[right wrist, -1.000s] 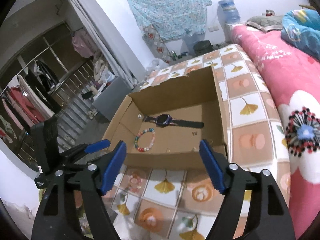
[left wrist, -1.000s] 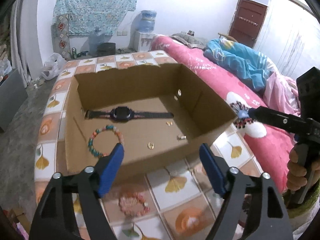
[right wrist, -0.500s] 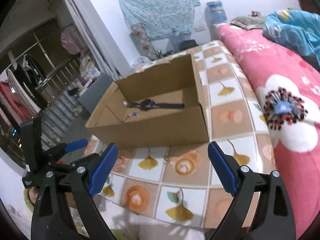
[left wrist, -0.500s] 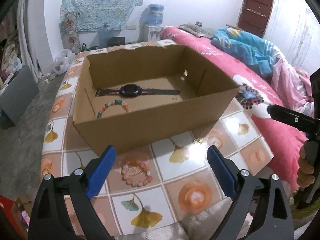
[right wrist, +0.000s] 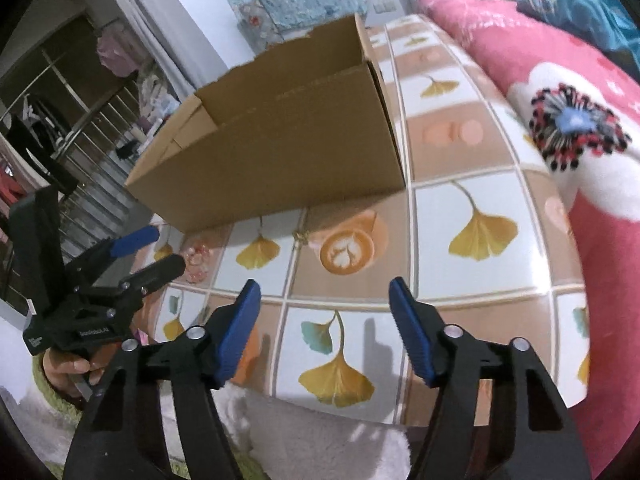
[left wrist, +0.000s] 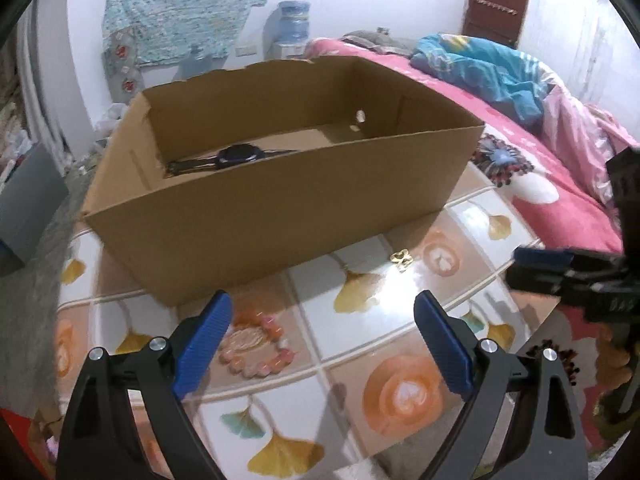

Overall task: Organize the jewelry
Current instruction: 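Move both open grippers out of the box back over the table, then move the right gripper down to the small gold charm on the table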

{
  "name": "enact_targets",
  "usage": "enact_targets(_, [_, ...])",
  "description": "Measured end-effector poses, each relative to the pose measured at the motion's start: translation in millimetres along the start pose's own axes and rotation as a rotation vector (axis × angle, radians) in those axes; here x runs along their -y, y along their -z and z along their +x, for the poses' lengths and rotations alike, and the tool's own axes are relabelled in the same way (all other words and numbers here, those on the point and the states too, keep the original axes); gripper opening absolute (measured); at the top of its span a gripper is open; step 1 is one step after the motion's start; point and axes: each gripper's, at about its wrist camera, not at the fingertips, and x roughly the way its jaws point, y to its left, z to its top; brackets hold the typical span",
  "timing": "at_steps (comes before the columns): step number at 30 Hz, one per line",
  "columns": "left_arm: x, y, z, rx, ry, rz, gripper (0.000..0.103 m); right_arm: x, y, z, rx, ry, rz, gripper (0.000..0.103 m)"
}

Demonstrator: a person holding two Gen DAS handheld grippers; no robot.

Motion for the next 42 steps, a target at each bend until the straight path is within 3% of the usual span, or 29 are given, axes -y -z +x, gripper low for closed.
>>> enact_targets(8, [6.3,-10.9,38.1,-0.035,0.077,-0.002,0.051,0.1,7.5,11.9,-0.003,0.027,-0.005,0.047])
enact_targets(17, [14.0,-14.6,74.6,-0.098,0.034,0.041,0.030,0.9,8.2,25.8,-0.025,0.035,-0.023,0.045])
enact_targets(27, [27.0,-16.4,84.3,-0.081,-0.034,0.127,0.023,0.8,5.8,32.0,-0.023,0.038,-0.040,0.044])
enact_targets(32, [28.4,-15.9,83.4,-0.074,-0.036,0.138,0.005,2.1,6.7,30.6,-0.021,0.041,-0.042,0.042])
enact_targets(42, [14.2,2.0,64.2,-0.072,0.027,0.084,0.004,0.8,7.6,17.3,0.007,0.039,-0.058,0.041])
